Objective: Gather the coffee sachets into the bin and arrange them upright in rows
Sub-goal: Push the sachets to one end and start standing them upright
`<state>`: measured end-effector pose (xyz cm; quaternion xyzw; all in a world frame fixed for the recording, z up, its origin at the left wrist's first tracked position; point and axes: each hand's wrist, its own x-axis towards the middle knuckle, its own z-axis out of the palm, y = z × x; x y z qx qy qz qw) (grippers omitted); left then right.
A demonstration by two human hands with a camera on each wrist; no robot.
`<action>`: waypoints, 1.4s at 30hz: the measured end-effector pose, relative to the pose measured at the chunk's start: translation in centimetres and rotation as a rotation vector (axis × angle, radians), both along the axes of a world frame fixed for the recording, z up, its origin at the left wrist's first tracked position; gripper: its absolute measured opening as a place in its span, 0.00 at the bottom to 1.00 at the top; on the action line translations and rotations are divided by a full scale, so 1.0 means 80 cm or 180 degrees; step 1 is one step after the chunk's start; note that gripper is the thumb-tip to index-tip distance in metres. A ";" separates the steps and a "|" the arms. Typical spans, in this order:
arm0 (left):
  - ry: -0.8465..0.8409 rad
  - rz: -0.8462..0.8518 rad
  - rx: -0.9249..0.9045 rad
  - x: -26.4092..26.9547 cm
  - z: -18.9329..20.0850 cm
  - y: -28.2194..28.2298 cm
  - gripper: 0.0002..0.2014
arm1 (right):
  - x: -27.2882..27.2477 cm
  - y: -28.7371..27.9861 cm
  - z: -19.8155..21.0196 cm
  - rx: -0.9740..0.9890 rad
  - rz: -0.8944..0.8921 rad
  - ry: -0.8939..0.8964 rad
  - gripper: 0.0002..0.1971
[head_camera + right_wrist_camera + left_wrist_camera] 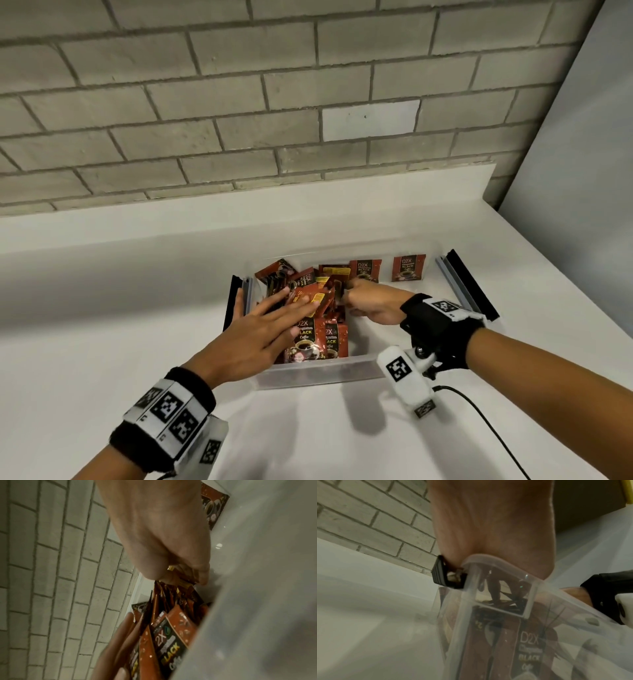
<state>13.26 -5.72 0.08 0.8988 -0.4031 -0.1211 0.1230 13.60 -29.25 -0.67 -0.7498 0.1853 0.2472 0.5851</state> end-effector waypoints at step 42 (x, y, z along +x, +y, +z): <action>-0.0005 0.0261 -0.0423 -0.002 -0.004 -0.005 0.32 | -0.061 0.047 0.037 -0.0650 0.1561 0.0613 0.19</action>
